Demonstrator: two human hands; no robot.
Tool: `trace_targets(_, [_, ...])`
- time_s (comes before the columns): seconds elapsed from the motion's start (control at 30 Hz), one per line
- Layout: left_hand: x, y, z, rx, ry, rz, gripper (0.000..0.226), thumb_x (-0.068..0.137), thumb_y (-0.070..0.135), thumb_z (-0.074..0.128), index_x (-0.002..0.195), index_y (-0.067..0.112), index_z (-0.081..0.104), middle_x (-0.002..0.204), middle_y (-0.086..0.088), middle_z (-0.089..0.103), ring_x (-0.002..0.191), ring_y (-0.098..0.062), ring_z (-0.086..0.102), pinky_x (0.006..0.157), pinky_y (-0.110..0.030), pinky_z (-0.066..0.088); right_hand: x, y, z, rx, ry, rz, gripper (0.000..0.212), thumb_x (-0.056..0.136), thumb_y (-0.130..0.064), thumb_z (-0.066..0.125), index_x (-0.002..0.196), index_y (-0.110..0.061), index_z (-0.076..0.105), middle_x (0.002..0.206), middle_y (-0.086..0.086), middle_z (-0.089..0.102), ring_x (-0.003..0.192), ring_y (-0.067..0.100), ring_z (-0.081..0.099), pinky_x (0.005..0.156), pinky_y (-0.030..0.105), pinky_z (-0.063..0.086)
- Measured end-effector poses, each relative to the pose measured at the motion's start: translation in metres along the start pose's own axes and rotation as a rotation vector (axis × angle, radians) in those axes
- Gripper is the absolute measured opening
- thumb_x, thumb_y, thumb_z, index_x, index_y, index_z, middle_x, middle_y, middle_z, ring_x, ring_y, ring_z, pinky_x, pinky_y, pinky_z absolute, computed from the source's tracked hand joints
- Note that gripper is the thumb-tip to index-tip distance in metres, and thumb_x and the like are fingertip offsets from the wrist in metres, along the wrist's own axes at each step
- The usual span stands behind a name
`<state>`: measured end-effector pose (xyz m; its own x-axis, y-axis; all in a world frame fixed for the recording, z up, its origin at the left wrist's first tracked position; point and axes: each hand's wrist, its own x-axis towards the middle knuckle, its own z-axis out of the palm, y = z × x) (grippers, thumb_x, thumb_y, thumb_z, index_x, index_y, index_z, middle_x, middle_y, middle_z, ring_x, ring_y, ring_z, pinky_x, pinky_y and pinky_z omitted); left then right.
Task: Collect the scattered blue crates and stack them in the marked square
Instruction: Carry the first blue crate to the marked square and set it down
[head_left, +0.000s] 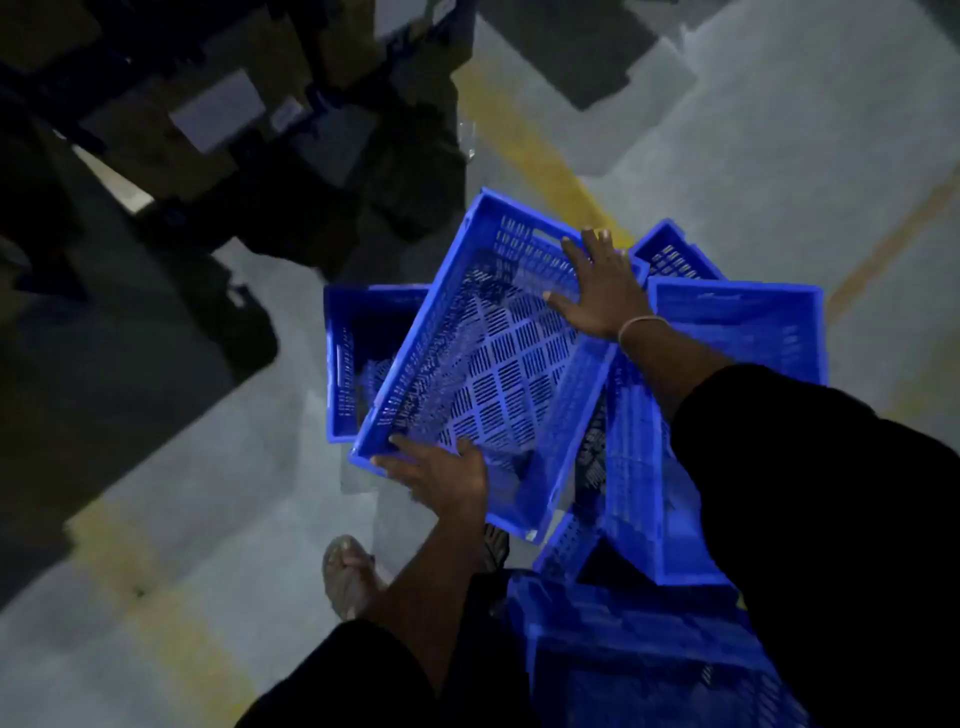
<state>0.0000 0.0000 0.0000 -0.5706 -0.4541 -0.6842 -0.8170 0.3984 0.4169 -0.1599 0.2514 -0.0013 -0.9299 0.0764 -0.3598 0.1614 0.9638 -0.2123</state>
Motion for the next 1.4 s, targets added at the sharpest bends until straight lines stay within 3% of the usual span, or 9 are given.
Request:
trace_targets(0.13, [0.027, -0.009, 0.026, -0.19, 0.071, -0.271, 0.105, 0.092, 0.029, 0.069, 0.159, 0.022, -0.012, 0.161, -0.018, -0.029, 0.152, -0.043, -0.005, 0.115, -0.061, 0.02, 0.053, -0.001, 0.03, -0.068, -0.064, -0.034, 0.089, 0.088, -0.063, 0.054, 0.158, -0.027, 0.012, 0.166, 0.008, -0.003, 0.151, 0.036, -0.004, 0.12, 0.056, 0.004])
trace_targets(0.33, [0.056, -0.032, 0.05, -0.188, 0.151, -0.292, 0.106, 0.092, 0.027, 0.069, 0.159, 0.028, -0.013, 0.163, -0.023, -0.005, 0.12, -0.059, 0.045, 0.097, -0.055, 0.042, 0.114, 0.002, 0.046, -0.187, -0.11, -0.012, 0.089, 0.085, -0.058, 0.062, 0.156, -0.035, 0.015, 0.165, 0.011, -0.004, 0.149, 0.044, 0.003, 0.118, 0.06, 0.007])
trace_targets(0.47, [0.056, -0.035, 0.05, -0.126, 0.184, -0.2, 0.1, 0.093, 0.024, 0.067, 0.16, 0.024, -0.008, 0.158, -0.024, 0.009, 0.115, -0.057, 0.046, 0.092, -0.055, 0.043, 0.13, 0.001, 0.042, -0.324, -0.111, -0.005, 0.081, 0.081, -0.055, 0.067, 0.15, -0.036, 0.029, 0.157, 0.013, 0.018, 0.13, 0.048, 0.032, 0.107, 0.06, 0.029])
trace_targets(0.7, [0.093, -0.05, 0.008, -0.04, 0.203, 0.035, 0.104, 0.082, 0.005, 0.065, 0.161, 0.021, -0.002, 0.156, -0.024, 0.013, 0.118, -0.057, 0.045, 0.093, -0.052, 0.043, 0.125, -0.004, 0.039, -0.325, -0.151, 0.024, 0.081, 0.08, -0.014, 0.067, 0.149, -0.034, 0.029, 0.148, 0.013, 0.023, 0.125, 0.048, 0.031, 0.088, 0.058, 0.043])
trace_targets(0.8, [0.119, -0.067, -0.016, 0.091, 0.194, 0.176, 0.109, 0.078, 0.002, 0.063, 0.16, 0.027, -0.004, 0.16, -0.013, 0.009, 0.119, -0.05, 0.049, 0.084, -0.049, 0.047, 0.114, 0.0, 0.05, -0.329, -0.089, 0.008, 0.083, 0.078, -0.004, 0.065, 0.147, -0.034, 0.03, 0.144, 0.016, 0.027, 0.116, 0.048, 0.036, 0.08, 0.053, 0.044])
trace_targets(0.97, [0.139, -0.081, -0.041, 0.288, 0.104, 0.275, 0.109, 0.078, 0.002, 0.063, 0.16, 0.027, -0.004, 0.162, -0.013, 0.001, 0.075, -0.043, 0.059, 0.055, -0.038, 0.04, 0.099, -0.001, 0.057, -0.33, -0.038, 0.049, 0.078, 0.083, 0.012, 0.051, 0.146, -0.03, 0.032, 0.135, 0.021, 0.035, 0.118, 0.05, 0.035, 0.07, 0.049, 0.041])
trace_targets(1.2, [0.153, -0.051, -0.115, 0.431, 0.06, 0.394, 0.094, 0.085, 0.003, 0.056, 0.161, 0.021, 0.004, 0.14, -0.025, 0.029, 0.074, -0.049, 0.058, 0.058, -0.041, 0.039, 0.052, -0.017, 0.026, -0.314, -0.02, 0.083, 0.064, 0.09, 0.001, 0.049, 0.147, -0.025, 0.037, 0.125, 0.026, 0.042, 0.104, 0.05, 0.046, 0.083, 0.056, 0.046])
trace_targets(1.3, [0.153, -0.031, -0.161, 0.497, 0.07, 0.451, 0.071, 0.092, 0.01, 0.052, 0.156, 0.017, 0.024, 0.127, -0.024, 0.036, 0.079, -0.05, 0.058, 0.063, -0.044, 0.039, 0.02, -0.034, 0.003, -0.261, -0.026, 0.118, 0.071, 0.087, -0.002, 0.056, 0.15, -0.027, 0.032, 0.127, 0.026, 0.04, 0.106, 0.052, 0.045, 0.077, 0.056, 0.047])
trace_targets(1.4, [0.149, -0.014, -0.208, 0.567, 0.106, 0.507, 0.068, 0.093, 0.009, 0.048, 0.157, 0.017, 0.025, 0.133, -0.027, 0.037, 0.079, -0.05, 0.058, 0.063, -0.045, 0.037, -0.015, -0.058, -0.024, -0.22, -0.018, 0.127, 0.075, 0.088, -0.004, 0.059, 0.153, -0.026, 0.028, 0.126, 0.027, 0.04, 0.101, 0.053, 0.05, 0.073, 0.056, 0.049])
